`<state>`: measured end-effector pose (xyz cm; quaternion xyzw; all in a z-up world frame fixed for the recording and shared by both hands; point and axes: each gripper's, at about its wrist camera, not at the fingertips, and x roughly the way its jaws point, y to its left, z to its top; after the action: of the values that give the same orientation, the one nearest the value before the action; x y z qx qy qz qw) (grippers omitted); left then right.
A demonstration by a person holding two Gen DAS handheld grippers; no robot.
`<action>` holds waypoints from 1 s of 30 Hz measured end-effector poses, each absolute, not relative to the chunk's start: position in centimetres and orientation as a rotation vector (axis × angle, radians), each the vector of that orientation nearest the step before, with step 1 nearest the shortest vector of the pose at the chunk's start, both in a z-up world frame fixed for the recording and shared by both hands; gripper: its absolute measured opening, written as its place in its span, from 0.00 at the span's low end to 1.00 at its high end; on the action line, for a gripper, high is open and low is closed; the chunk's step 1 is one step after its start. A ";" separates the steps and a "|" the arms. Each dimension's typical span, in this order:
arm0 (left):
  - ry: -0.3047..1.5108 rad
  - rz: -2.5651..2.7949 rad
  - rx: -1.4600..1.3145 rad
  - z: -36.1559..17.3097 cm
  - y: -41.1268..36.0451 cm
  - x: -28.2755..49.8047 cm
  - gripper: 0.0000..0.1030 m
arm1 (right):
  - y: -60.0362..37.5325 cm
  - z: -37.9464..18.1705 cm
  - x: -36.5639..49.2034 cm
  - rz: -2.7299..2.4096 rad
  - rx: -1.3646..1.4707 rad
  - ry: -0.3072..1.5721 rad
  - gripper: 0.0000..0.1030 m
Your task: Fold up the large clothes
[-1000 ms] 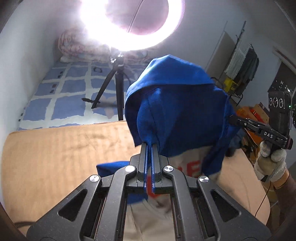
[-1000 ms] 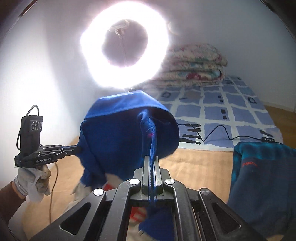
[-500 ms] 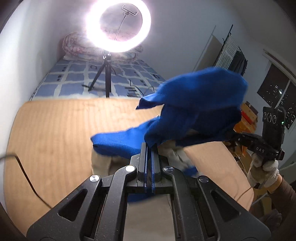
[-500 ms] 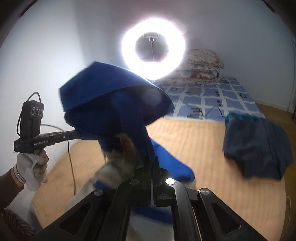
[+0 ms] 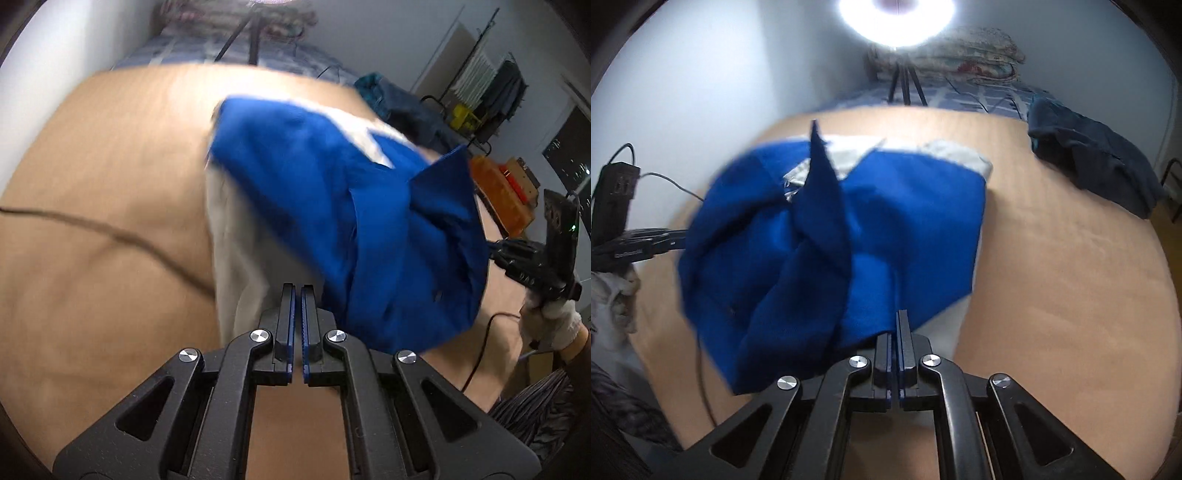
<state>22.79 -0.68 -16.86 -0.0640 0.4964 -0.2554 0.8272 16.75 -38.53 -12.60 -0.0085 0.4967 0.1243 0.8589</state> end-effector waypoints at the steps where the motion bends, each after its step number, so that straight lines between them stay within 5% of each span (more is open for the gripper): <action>1: 1.061 -0.552 -0.148 -16.8 -0.3 22.4 0.00 | -38.7 -12.8 16.4 0.256 -0.020 1.058 0.06; 5: 1.027 -0.556 -0.228 -14.7 1.6 22.4 0.02 | -40.6 -11.0 14.8 0.252 0.046 1.032 0.29; 7: 1.029 -0.555 -0.332 -14.1 2.8 23.9 0.26 | -42.0 -9.9 14.0 0.274 0.170 1.013 0.41; 8: 1.027 -0.546 -0.406 -13.8 3.6 24.8 0.50 | -42.4 -9.9 14.0 0.281 0.221 1.010 0.49; 9: 1.012 -0.536 -0.507 -13.6 4.5 25.6 0.57 | -43.0 -9.8 13.9 0.291 0.289 1.000 0.49; 13: 1.043 -0.507 -0.673 -14.1 5.9 29.5 0.57 | -45.6 -11.0 15.8 0.305 0.517 1.001 0.52; 20: 1.112 -0.467 -0.788 -16.9 5.6 33.8 0.57 | -45.6 -15.0 19.3 0.279 0.655 1.061 0.49; 22: 1.129 -0.480 -0.783 -17.8 5.0 33.9 0.45 | -45.3 -15.8 20.2 0.262 0.634 1.071 0.40; 23: 1.131 -0.487 -0.776 -18.2 4.6 34.2 0.16 | -45.1 -16.0 20.5 0.253 0.621 1.073 0.32; 24: 1.136 -0.499 -0.763 -18.3 4.2 34.3 0.02 | -44.9 -16.1 20.8 0.241 0.603 1.076 0.27; 26: 1.106 -0.490 -0.685 -17.4 3.5 33.7 0.00 | -44.8 -15.6 20.9 0.231 0.567 1.079 0.02; 30: 1.088 -0.485 -0.614 -15.7 2.9 31.5 0.00 | -44.8 -13.3 20.3 0.245 0.497 1.077 0.00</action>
<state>31.50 2.86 -15.71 -0.2846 0.5042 -0.2250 0.7837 20.26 -44.77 -13.26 0.2334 0.5064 0.1151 0.8221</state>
